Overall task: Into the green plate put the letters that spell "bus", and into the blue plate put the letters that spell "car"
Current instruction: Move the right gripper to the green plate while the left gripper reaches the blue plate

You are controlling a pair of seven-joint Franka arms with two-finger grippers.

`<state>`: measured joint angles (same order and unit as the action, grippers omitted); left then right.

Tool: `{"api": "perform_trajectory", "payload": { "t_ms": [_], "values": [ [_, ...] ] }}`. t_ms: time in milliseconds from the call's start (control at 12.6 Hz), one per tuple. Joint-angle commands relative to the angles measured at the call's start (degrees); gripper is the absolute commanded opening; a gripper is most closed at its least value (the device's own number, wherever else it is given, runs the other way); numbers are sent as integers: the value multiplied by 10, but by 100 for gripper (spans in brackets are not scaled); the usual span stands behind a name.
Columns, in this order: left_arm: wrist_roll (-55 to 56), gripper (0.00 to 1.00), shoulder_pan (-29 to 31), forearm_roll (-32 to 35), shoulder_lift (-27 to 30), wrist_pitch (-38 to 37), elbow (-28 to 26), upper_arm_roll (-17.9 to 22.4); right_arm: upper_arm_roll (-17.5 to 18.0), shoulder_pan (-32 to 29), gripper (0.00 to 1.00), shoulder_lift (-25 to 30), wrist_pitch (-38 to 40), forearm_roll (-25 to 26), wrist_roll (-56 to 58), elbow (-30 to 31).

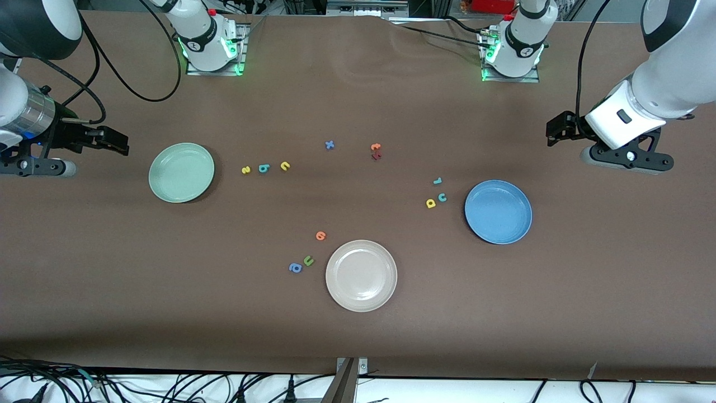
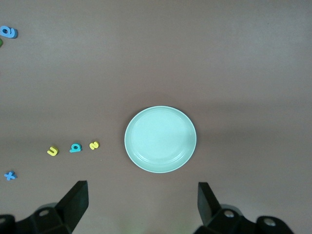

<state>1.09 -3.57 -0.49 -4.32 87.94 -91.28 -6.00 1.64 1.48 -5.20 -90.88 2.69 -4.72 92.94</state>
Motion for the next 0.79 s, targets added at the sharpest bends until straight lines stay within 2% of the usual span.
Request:
{"api": "perform_trajectory", "payload": {
  "t_ms": [0,79,317,555,714],
  "values": [
    [-8,100,-4,5,-10,-8,16,0,6,-4,99,19,-3,3,-11,18],
    [-7,100,-12,6,-11,-8,15,-2,7,-3,99,19,-2,2,-23,18],
    [-4,100,-22,6,-25,-5,16,-7,47,-3,99,18,1,0,-90,22],
    [3,100,-27,-21,-62,37,14,-8,98,-3,99,13,-15,-3,-164,40],
    [15,100,-38,-26,-93,71,12,-9,115,-3,98,13,-49,-11,-173,84]
  ]
}}
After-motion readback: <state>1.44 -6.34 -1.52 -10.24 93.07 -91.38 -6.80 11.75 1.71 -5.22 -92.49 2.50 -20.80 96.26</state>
